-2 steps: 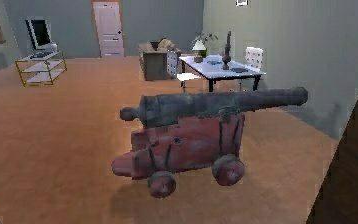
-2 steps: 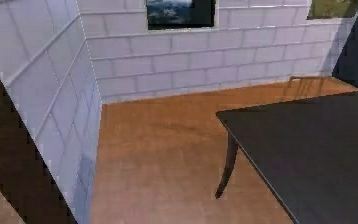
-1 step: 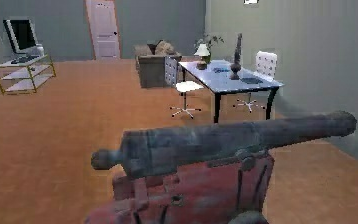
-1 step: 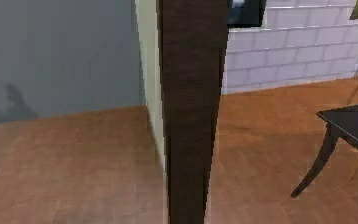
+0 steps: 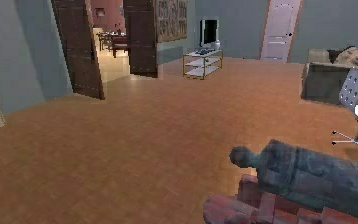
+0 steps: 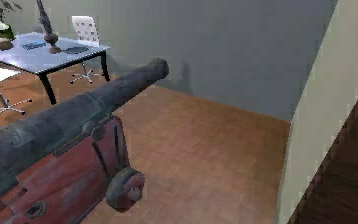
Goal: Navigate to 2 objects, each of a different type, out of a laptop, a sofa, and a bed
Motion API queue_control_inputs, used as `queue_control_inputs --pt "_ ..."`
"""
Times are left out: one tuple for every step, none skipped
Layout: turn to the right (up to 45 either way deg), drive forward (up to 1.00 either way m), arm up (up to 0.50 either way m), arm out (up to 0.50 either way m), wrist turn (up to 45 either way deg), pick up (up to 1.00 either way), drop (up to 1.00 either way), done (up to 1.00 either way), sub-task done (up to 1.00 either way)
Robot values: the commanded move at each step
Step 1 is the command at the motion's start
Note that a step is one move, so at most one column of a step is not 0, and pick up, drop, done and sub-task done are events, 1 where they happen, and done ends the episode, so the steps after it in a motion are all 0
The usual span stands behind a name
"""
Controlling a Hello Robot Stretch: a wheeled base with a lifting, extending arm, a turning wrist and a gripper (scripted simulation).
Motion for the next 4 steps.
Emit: queue_control_inputs --pt "-9.0 0.0 0.0 0.0 0.0 0.0 0.0 0.0 0.0" --pt "-3.0 0.0 0.0 0.0 0.0 0.0 0.0 0.0 0.0" --pt "0.0 1.0 0.0 0.0 0.0 0.0 0.0 0.0 0.0" --pt "0.0 0.15 0.0 0.0 0.0 0.0 0.0 0.0 0.0"
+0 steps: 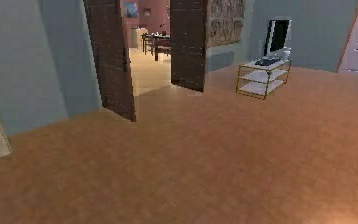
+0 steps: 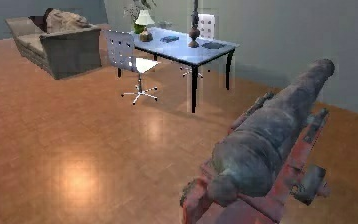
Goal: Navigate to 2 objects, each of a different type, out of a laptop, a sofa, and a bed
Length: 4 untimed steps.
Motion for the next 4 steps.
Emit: queue_control_inputs --pt "39.0 0.0 0.0 0.0 0.0 0.0 0.0 0.0 0.0" --pt "0.0 0.4 0.0 0.0 0.0 0.0 0.0 0.0 0.0" --pt "18.0 0.0 0.0 0.0 0.0 0.0 0.0 0.0 0.0" --pt "0.0 1.0 0.0 0.0 0.0 0.0 0.0 0.0 0.0"
